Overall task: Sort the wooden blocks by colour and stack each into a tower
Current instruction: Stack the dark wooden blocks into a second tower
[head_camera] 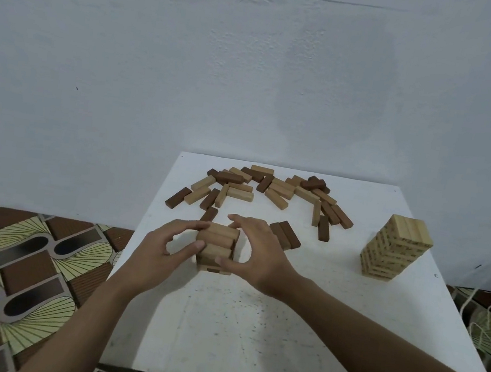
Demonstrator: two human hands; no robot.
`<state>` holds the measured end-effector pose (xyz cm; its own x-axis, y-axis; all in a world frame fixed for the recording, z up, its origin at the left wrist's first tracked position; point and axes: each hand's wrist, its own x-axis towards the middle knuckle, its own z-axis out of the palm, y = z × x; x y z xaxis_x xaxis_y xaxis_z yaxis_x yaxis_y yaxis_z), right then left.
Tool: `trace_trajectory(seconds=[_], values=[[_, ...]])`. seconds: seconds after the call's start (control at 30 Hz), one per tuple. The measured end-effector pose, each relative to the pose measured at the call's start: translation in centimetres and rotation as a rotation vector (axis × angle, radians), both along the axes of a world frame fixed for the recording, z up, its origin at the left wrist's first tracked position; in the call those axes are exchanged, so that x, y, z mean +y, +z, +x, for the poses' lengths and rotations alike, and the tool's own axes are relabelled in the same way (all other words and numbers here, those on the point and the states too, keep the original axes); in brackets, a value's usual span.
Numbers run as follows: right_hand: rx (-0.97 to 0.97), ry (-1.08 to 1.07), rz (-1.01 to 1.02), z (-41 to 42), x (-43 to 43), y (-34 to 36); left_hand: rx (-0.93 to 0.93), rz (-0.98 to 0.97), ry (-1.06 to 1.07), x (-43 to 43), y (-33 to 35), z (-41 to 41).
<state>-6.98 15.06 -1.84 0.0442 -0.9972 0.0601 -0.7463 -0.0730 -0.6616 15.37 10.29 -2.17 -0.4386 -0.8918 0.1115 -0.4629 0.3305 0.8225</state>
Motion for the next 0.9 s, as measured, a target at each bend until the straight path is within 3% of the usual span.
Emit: trace_trajectory(seconds=[0.17, 0.4, 0.6, 0.77, 0.9], values=[[-0.010, 0.028, 0.035, -0.2, 0.0, 0.3, -0.042, 0.040, 0.039, 0.1, -0.5, 0.9], [-0.166, -0.009, 0.151, 0.7, 1.9, -1.0, 0.093, 0.318, 0.132, 3.5, -0.9, -1.6], [-0.262, 0.010, 0.222, 1.8, 2.8, -1.1, 0.081, 0.348, 0.128, 5.5, 0.5, -4.0], [-0.247, 0.011, 0.237, 2.3, 2.7, -0.9, -0.011, 0.367, 0.122, 6.1, 2.4, -3.9], [-0.227, 0.010, 0.230, 2.4, 2.6, -1.4, 0.023, 0.341, 0.081, 5.7, 1.2, -3.7]])
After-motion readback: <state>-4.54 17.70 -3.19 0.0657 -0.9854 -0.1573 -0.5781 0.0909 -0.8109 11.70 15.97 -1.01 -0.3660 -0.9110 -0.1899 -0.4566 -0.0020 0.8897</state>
